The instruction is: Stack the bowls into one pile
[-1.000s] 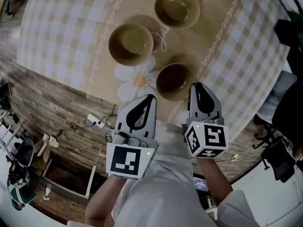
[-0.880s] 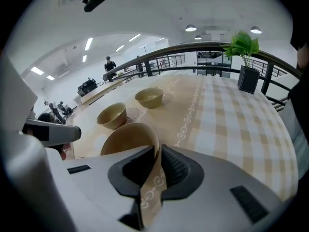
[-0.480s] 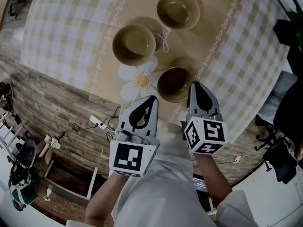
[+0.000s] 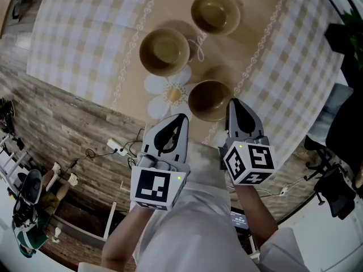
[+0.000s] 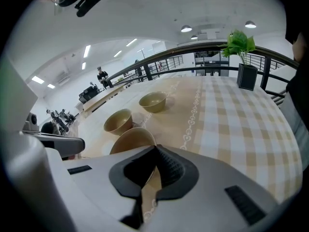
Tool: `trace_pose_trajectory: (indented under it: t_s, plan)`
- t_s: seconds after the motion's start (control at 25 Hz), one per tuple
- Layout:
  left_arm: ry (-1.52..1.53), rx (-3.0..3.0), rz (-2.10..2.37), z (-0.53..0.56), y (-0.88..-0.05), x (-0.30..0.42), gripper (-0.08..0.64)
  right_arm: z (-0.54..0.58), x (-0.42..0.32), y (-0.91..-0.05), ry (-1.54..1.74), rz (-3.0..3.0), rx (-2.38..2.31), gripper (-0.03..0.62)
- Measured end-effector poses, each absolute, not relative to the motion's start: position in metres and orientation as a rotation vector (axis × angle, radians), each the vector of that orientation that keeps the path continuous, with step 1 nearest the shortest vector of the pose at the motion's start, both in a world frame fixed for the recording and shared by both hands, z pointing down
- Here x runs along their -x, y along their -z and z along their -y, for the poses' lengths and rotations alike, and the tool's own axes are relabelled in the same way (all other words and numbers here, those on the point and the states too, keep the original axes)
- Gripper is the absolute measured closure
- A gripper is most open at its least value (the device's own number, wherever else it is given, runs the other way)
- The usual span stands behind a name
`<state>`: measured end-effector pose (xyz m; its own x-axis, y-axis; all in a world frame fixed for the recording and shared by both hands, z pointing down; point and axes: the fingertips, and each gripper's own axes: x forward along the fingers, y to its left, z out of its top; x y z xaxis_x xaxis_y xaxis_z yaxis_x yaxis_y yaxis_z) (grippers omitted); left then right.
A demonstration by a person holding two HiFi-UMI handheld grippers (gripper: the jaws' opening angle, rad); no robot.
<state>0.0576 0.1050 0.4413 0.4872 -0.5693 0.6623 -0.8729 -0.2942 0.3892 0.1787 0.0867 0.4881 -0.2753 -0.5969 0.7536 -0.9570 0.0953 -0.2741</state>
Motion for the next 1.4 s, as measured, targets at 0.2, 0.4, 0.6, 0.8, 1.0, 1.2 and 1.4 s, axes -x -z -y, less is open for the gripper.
trace_pose_trajectory:
  t_s: [0.2,0.4,0.6,0.8,1.0,1.2,1.4]
  plan:
    - [-0.55,-2.005,1.16,-0.108,-0.433,-0.051,0.54,-0.087,-0.177,-0.472,-1.042,1.927,-1.534,0.555]
    - [-0.522,-2.017,1.174,-0.102,-0.42,-0.042,0.539,-0.086,-0.172,-0.455,-1.026,1.934,-1.546,0.555]
    - [-0.535,-2.02,1.169,-0.1,-0.411,-0.032,0.539,-0.08,-0.162,-0.438,-1.01,1.948,-1.547,0.555]
    - [-0.525,-2.03,1.175,-0.092,-0.398,-0.02,0.538,-0.071,-0.148,-0.423,-1.005,1.971,-1.545,0.555]
    - [-0.501,-2.028,1.191,-0.082,-0.387,-0.003,0.538,-0.058,-0.129,-0.41,-0.989,1.992,-1.541,0.555]
    - [-0.484,-2.03,1.199,-0.069,-0.378,0.012,0.539,-0.041,-0.109,-0.399,-0.968,2.016,-1.534,0.555]
    - [-0.47,-2.025,1.206,-0.053,-0.378,0.03,0.54,-0.021,-0.09,-0.395,-0.952,2.025,-1.531,0.555]
